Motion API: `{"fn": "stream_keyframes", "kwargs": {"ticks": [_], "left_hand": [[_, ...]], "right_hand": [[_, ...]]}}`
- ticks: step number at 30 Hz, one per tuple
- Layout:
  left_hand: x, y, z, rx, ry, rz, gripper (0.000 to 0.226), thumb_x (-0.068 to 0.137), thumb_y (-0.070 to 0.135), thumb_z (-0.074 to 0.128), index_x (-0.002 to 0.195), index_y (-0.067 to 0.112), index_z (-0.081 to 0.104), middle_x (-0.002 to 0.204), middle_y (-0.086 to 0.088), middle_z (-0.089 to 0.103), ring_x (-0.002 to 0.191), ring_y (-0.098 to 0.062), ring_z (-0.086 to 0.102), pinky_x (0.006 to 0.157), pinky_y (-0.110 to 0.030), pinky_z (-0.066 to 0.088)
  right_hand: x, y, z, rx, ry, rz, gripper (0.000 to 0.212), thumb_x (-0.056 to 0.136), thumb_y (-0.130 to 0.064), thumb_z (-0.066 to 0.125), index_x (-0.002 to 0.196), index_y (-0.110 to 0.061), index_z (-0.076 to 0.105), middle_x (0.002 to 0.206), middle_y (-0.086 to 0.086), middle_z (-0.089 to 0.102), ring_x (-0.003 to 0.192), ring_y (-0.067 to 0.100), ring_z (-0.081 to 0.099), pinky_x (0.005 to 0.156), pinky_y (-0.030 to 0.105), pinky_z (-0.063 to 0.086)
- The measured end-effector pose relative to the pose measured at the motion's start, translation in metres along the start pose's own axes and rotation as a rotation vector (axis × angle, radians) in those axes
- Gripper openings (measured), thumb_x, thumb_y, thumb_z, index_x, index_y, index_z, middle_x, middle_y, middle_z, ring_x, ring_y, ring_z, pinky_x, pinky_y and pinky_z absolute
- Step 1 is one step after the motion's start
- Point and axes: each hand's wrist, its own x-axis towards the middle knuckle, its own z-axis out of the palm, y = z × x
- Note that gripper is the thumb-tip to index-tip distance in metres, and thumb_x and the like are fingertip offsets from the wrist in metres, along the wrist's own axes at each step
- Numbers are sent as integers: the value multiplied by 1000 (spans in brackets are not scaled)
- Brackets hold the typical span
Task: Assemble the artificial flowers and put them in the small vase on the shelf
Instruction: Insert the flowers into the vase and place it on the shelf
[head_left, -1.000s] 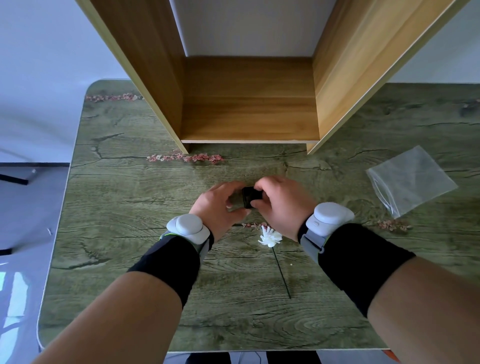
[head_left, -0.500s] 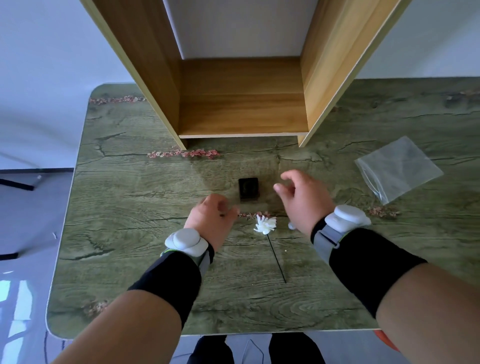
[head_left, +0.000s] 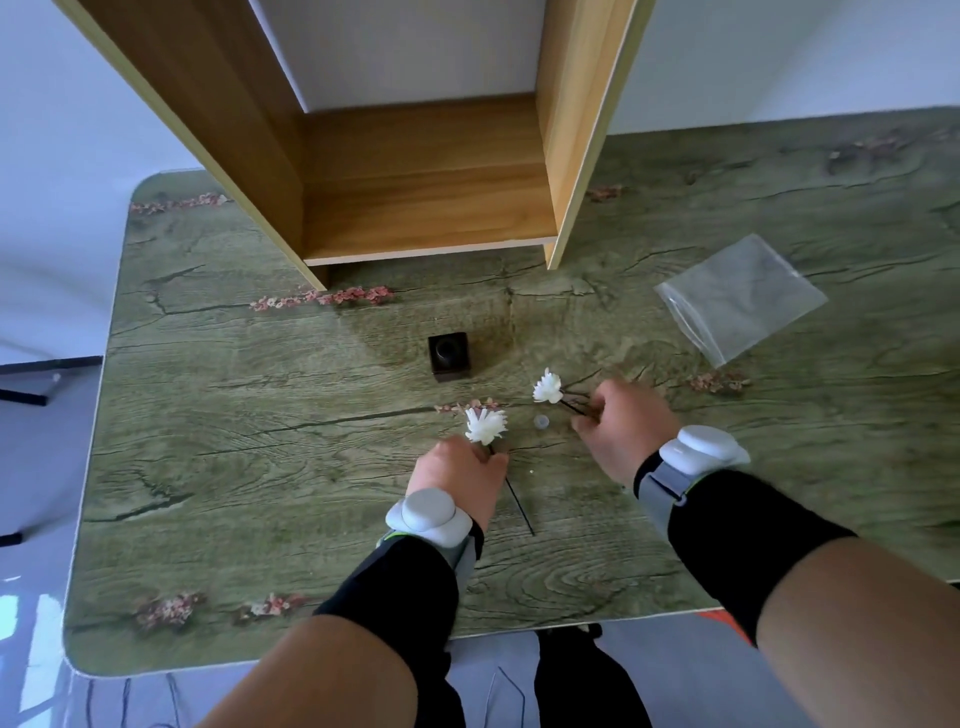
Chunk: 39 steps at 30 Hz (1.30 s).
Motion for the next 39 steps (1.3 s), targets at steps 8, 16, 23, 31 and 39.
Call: {"fn": "stream_keyframes", "kwargs": {"ticks": [8,16,23,31,39], "left_hand": [[-5,0,-11,-49,49,13,21,86,33,56,72,18,62,65,3,65,59,-19,58,49,-25,41],[-15,17,-79,-281,221,173,23,89,41,63,75,24,59,67,11,62,56,-12,54,47,-23,36],[5,27,-135,-422,339,132,29,88,44,64,77,17,63,69,0,67,59,-18,56,53,-28,43],[25,25,-140,-440,354,165,24,87,42,67,69,27,61,65,2,67,52,-11,51,46,-19,40],[38,17,-125,-370,377,327,19,85,31,70,69,27,61,55,7,51,47,-7,39,43,-13,33]], "right_hand": [[-8,-2,-6,93,-28,-94,14,95,-25,52,87,-16,59,79,3,62,71,24,59,59,31,40],[-10,-61,-59,384,112,-148,3,87,-21,62,89,-20,63,78,-2,69,74,21,65,65,33,54],[-3,-108,-83,582,95,-203,12,86,-27,67,76,-29,60,71,-13,64,66,8,61,62,26,49],[10,-125,-73,550,67,-203,30,87,-29,67,62,-27,51,60,-11,55,54,8,50,52,24,36],[14,-129,-65,470,49,-297,34,89,-25,66,61,-30,47,57,-14,50,51,0,44,49,19,30]]}}
